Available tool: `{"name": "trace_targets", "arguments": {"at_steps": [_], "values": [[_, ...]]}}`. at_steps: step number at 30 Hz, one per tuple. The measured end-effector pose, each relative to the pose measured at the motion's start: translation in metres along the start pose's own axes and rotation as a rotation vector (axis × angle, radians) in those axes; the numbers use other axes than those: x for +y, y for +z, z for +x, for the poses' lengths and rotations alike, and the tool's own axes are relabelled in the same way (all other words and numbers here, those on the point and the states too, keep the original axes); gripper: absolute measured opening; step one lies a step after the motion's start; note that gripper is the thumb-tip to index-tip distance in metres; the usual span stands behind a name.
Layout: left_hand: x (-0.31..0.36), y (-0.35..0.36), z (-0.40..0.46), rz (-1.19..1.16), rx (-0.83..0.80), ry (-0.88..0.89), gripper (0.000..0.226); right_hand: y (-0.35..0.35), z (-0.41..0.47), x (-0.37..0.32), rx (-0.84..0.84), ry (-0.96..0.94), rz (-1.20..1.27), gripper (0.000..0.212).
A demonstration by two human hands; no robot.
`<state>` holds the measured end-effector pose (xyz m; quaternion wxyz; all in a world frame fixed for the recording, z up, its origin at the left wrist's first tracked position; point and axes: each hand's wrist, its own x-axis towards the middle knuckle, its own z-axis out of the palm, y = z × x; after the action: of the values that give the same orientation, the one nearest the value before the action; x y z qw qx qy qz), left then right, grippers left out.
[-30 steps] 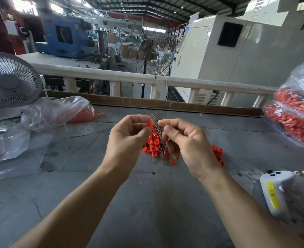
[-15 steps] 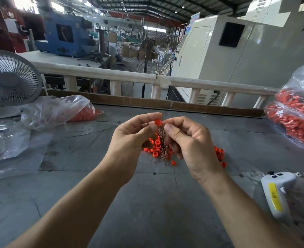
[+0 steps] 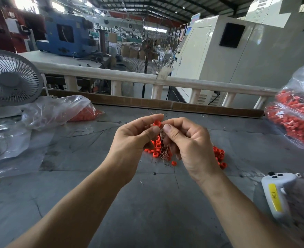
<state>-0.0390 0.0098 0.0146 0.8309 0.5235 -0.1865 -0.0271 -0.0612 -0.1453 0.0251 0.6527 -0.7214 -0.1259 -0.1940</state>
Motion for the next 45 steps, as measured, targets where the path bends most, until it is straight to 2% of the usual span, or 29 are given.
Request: {"name": "trace_targets", "arguments": {"at_steps": [7,16,23,39,45], "values": [[-0.0008,-0.0007,-0.0003,0.082,-0.021,-0.012,0.035,-0.0026,0.0007,0.002,-0.011,-0.026,-0.019,0.014],[-0.0022,-0.0022,0.0011,0.117,0.082,0.065,0.016,-0.001,0.0008,0.002,-0.002,-0.023,-0.047,0.012],[-0.0021,-0.001,0.0006,0.168,0.078,0.11,0.018,-0.0006,0.0008,0.004,0.014,-0.001,-0.066,0.011],[-0.0027,-0.0005,-0.0001,0.232,0.104,0.109,0.02,-0.0011,0.0,0.0026,0.045,-0.067,-0.212,0.008],[-0.0009,0.0001,-0.001,0.157,0.11,0.051,0.019,-0.0034,0.0023,0.0046,0.078,-0.069,-0.203,0.01]]}}
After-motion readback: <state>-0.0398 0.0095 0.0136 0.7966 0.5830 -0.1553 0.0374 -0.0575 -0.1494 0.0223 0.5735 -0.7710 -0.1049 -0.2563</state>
